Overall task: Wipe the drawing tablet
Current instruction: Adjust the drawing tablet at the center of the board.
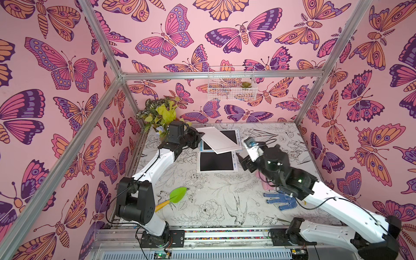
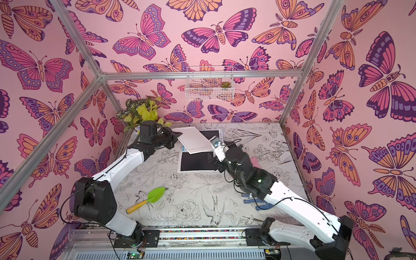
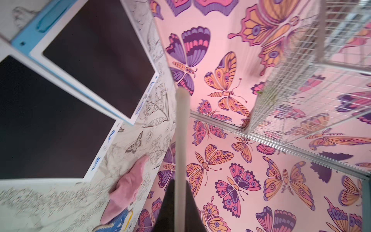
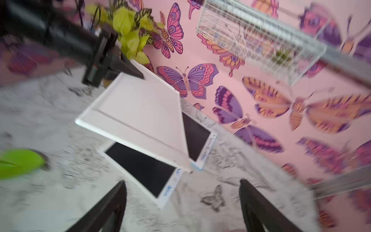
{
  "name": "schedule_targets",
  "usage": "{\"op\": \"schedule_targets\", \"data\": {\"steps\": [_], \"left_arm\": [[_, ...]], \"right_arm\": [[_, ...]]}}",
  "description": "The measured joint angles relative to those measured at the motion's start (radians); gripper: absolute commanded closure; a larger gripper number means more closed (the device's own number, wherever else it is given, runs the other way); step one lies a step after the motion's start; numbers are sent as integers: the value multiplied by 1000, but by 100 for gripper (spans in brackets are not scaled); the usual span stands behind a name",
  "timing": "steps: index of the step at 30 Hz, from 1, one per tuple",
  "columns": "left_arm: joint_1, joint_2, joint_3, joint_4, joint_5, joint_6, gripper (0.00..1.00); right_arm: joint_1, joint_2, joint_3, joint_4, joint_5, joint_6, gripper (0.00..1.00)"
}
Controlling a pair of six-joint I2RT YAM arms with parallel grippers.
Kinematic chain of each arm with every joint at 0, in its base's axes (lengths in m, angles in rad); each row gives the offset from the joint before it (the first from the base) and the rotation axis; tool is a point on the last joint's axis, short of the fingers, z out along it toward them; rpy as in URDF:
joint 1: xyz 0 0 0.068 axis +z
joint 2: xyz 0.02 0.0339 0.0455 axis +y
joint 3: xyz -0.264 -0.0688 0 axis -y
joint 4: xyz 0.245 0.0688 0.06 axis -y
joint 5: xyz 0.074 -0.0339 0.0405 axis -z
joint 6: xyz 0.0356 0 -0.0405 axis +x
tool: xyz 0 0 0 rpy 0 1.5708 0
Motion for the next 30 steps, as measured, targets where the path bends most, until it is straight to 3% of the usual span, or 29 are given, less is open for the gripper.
{"op": "schedule_targets", "data": {"steps": [4, 7, 13, 21, 30], "left_arm": [[-4, 4, -49, 188, -40, -11, 100], [-10, 6, -92, 309, -75, -26, 100], [-31, 25, -134, 499, -116, -68, 100], [-66, 45, -166, 676, -161, -132, 100], [-101, 59, -180, 806, -212, -196, 100]], "right_arm": [[-190, -22, -40, 78, -311, 458, 18], [-248, 10, -153, 262, -470, 782, 20], [-270, 165, -239, 589, -612, 1210, 28], [-270, 309, -224, 906, -669, 1462, 52], [-271, 410, -173, 1026, -662, 1529, 90]]}}
